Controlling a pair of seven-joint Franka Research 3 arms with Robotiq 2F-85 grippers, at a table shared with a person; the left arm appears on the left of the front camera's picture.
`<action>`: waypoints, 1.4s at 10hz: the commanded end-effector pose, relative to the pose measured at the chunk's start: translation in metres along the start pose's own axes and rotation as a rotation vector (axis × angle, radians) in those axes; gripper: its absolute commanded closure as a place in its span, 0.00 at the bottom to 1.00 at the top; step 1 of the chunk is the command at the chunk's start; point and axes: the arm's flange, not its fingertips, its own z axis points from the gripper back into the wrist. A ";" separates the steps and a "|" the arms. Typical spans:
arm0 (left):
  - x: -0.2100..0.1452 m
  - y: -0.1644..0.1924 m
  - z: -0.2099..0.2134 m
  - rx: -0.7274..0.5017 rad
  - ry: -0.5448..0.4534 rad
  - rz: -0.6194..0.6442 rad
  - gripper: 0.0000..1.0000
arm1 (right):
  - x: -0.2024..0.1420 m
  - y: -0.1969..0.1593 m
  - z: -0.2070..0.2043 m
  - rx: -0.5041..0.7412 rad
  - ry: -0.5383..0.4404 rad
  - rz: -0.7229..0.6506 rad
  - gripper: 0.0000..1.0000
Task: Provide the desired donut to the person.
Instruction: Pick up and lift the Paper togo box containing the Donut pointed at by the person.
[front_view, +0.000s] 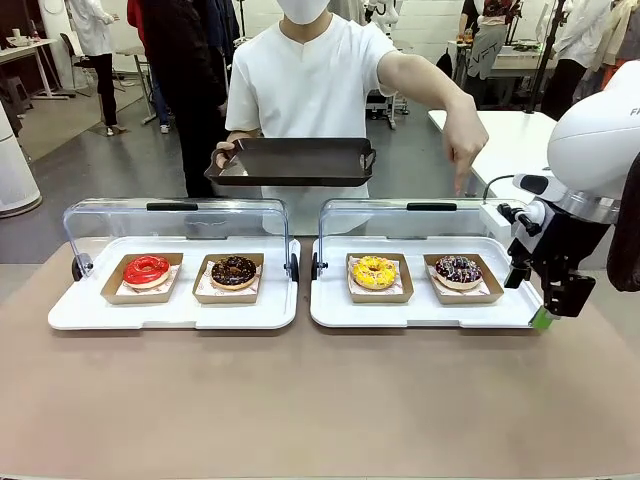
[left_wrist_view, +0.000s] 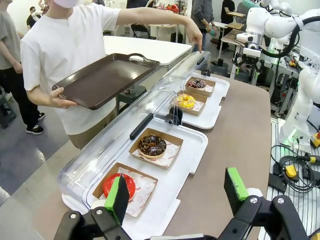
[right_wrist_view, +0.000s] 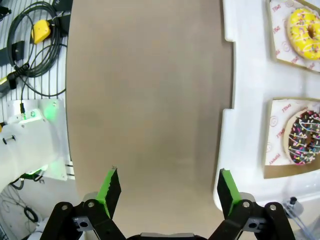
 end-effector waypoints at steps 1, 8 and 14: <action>0.001 0.000 0.001 -0.001 -0.015 -0.007 0.00 | 0.001 0.002 0.001 0.007 0.014 -0.005 0.00; 0.001 0.000 0.001 -0.001 -0.015 -0.007 0.00 | 0.005 -0.069 -0.036 -0.004 0.015 -0.075 0.00; 0.001 0.000 0.001 -0.001 -0.015 -0.007 0.00 | 0.004 -0.075 -0.039 -0.012 0.026 -0.064 0.00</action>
